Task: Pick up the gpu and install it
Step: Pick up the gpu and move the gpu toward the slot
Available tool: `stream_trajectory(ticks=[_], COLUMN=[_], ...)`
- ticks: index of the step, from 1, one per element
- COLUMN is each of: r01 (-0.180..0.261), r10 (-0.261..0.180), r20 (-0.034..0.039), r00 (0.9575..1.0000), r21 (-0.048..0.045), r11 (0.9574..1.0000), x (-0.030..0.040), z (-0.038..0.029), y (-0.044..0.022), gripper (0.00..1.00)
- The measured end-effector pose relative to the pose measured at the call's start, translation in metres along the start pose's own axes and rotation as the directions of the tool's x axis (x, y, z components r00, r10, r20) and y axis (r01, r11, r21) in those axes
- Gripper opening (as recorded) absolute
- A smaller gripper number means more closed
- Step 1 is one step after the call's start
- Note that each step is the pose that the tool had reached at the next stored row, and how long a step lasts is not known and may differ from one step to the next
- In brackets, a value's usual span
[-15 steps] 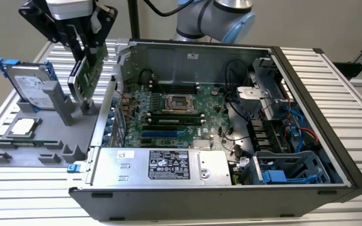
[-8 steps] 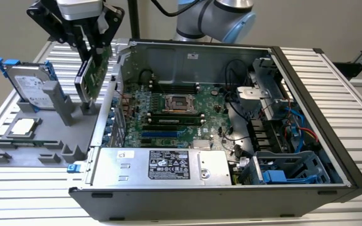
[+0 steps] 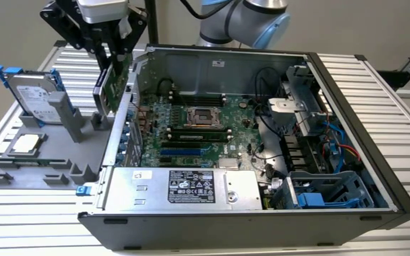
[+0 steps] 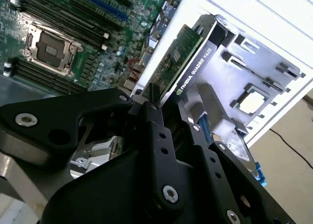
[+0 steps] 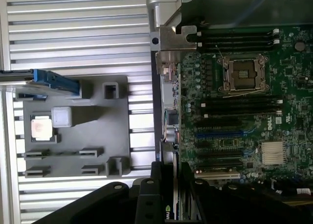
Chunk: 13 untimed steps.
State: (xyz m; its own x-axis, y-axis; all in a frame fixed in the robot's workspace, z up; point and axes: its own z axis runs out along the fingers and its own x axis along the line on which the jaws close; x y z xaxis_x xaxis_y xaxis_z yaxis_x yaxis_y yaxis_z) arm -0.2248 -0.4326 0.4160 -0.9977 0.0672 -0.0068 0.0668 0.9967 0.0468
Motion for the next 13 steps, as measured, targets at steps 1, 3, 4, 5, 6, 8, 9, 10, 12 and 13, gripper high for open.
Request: stream_trajectory(ticks=[1, 3, 4, 5, 6, 8, 9, 10, 12, 13], r01=[0.0, 0.0, 0.0, 0.0, 0.001, 0.001, 0.001, 0.001, 0.001, 0.001], r10=[0.0, 0.0, 0.0, 0.0, -0.001, -0.001, -0.001, -0.001, -0.001, -0.001], r20=[0.0, 0.0, 0.0, 0.0, 0.0, -0.0001, -0.0001, 0.0, -0.0001, -0.0001], r00=[1.0, 1.0, 1.0, 1.0, 1.0, 1.0, 1.0, 1.0, 1.0, 1.0], r21=[0.0, 0.0, 0.0, 0.0, 0.0, 0.0, 0.0, 0.0, 0.0, 0.0], r11=[1.0, 1.0, 1.0, 1.0, 1.0, 1.0, 1.0, 1.0, 1.0, 1.0], x=[-0.0013, -0.0039, -0.0052, -0.0065, -0.0077, -0.0103, -0.0116, -0.0129, -0.0154, -0.0166], z=[0.0, 0.0, 0.0, 0.0001, 0.0001, 0.0001, 0.0001, 0.0001, 0.0002, 0.0001], y=[0.0001, 0.0003, 0.0004, 0.0004, 0.0005, 0.0007, 0.0008, 0.0009, 0.001, 0.0011], gripper=[0.0, 0.0, 0.0, 0.0, 0.0, 0.0, 0.0, 0.0, 0.0, 0.0])
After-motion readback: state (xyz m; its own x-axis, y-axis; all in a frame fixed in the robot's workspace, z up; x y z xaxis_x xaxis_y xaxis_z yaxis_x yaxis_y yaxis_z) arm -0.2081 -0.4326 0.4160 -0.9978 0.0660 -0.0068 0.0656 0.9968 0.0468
